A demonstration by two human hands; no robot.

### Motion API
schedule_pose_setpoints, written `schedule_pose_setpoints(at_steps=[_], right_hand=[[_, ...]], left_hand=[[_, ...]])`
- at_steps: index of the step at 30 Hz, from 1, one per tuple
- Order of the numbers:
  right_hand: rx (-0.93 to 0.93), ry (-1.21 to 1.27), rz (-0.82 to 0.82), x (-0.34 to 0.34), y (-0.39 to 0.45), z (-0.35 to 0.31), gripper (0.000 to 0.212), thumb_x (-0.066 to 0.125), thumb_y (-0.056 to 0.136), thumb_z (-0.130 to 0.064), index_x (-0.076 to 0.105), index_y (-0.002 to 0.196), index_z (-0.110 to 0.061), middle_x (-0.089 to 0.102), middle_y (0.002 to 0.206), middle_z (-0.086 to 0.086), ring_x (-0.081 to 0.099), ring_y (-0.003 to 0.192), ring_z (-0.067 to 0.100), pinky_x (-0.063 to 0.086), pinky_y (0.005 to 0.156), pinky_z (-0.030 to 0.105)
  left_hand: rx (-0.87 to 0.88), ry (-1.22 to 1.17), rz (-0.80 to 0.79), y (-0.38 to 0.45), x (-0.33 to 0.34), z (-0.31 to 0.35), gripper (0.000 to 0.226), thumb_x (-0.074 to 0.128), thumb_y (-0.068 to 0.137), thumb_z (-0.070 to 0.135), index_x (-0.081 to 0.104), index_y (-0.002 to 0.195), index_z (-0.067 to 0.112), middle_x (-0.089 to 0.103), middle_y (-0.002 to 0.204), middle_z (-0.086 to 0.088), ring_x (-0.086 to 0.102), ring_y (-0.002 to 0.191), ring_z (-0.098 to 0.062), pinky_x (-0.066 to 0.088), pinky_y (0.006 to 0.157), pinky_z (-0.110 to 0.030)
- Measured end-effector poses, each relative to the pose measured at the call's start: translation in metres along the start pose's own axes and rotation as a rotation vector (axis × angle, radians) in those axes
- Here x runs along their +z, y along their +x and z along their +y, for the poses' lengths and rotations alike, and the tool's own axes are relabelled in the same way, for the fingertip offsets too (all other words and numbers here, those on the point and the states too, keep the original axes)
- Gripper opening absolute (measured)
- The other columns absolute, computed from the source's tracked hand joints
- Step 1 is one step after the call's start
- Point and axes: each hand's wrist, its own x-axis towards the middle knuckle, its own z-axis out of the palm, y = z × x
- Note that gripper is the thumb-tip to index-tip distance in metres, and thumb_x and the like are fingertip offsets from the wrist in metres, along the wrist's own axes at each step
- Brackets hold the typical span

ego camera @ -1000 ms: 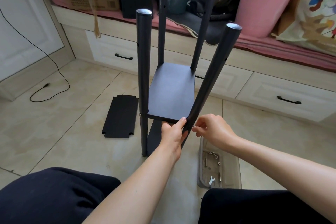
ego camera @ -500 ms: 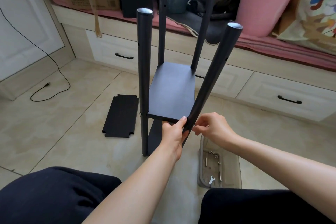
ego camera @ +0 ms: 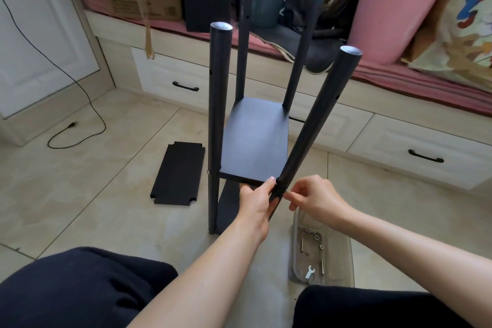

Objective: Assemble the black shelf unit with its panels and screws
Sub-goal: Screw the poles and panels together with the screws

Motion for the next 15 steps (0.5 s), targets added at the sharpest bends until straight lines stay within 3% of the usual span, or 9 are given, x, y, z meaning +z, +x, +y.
schedule_pose_setpoints(at_steps=[4,8,13,15], right_hand=[[-0.02,-0.151,0.027,0.0008,-0.0029,-0.0059,0.025,0.062,0.095,-0.035,0.067,0.076,-0.02,0.071,0.073,-0.006,0.066,0.073,0.013,0.056,0.071,0.037],[-0.047,-0.308,0.053,0.0021,-0.0063,-0.0096,0.025,0.055,0.098,-0.038,0.061,0.083,-0.019,0.069,0.083,-0.003,0.064,0.079,0.022,0.054,0.071,0.036],[-0.01,-0.188,0.012,0.0016,-0.0057,-0.0086,0.028,0.052,0.101,-0.036,0.067,0.088,-0.017,0.072,0.083,-0.007,0.066,0.081,0.017,0.055,0.079,0.039],[-0.063,-0.322,0.039,0.0,-0.0051,-0.0086,0.029,0.049,0.102,-0.04,0.064,0.089,-0.019,0.071,0.086,-0.007,0.064,0.087,0.018,0.051,0.083,0.036]], left_hand=[[0.016,0.022,0.003,0.0019,-0.0013,-0.0027,0.039,0.067,0.096,0.012,0.049,0.13,0.015,0.07,0.114,-0.007,0.071,0.099,-0.019,0.055,0.071,-0.027],[0.036,0.039,0.012,0.0043,-0.0021,-0.0043,0.039,0.069,0.094,0.012,0.049,0.127,0.014,0.071,0.111,-0.006,0.071,0.098,-0.019,0.054,0.072,-0.027],[0.07,0.087,0.006,0.0066,-0.005,-0.0068,0.041,0.071,0.093,0.018,0.05,0.128,0.017,0.071,0.113,-0.003,0.07,0.1,-0.014,0.049,0.069,-0.022],[0.071,0.093,0.007,0.0081,-0.0048,-0.0074,0.041,0.071,0.093,0.019,0.05,0.128,0.019,0.071,0.112,0.0,0.07,0.094,-0.008,0.048,0.064,-0.018]])
